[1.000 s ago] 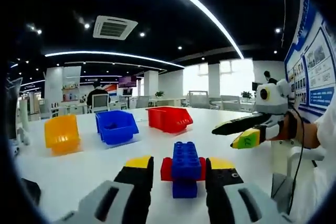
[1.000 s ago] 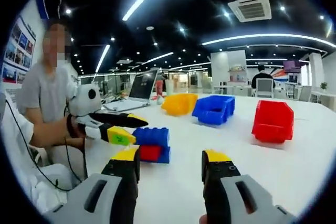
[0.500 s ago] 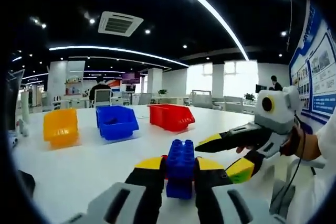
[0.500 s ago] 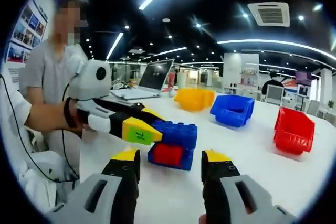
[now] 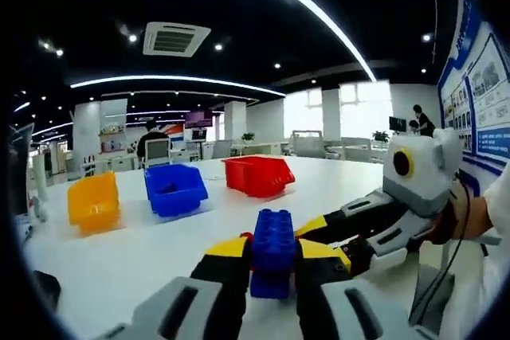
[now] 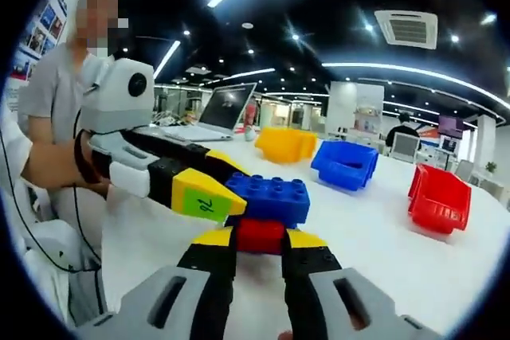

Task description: Take apart the toy blocks one by one and place each separated block into its matching bin, sorting the blocks by their type until all the connected pieces are disassembled and separated into the correct bins

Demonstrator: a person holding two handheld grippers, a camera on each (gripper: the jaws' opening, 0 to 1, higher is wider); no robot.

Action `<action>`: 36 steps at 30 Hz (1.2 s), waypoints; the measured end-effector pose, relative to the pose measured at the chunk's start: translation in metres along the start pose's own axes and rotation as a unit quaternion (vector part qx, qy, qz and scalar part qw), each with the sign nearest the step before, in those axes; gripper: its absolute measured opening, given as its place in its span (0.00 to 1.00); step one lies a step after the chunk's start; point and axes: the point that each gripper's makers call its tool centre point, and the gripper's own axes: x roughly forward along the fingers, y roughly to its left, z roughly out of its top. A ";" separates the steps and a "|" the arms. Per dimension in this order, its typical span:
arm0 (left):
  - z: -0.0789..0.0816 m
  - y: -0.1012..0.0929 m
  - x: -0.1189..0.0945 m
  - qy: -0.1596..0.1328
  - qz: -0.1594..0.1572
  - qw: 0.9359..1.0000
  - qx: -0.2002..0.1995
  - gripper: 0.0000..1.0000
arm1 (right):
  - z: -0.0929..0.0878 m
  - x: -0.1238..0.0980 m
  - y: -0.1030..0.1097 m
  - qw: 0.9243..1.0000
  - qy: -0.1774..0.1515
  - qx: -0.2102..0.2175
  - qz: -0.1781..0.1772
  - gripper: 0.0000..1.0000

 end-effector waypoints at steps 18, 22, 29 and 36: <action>0.001 0.001 0.010 0.065 -0.043 0.973 -0.219 0.22 | 0.001 -0.003 -0.010 0.995 0.003 -0.093 -0.027 0.23; 0.006 0.016 0.017 0.055 -0.054 0.972 -0.220 0.21 | 0.000 0.000 -0.012 0.997 0.005 -0.066 -0.025 0.23; 0.021 -0.005 0.019 0.004 0.018 0.995 0.098 0.20 | -0.002 0.005 -0.014 0.999 0.013 -0.031 -0.022 0.23; 0.017 0.008 0.029 0.022 0.044 0.997 0.055 0.25 | 0.000 0.004 -0.011 0.999 0.004 -0.033 -0.026 0.23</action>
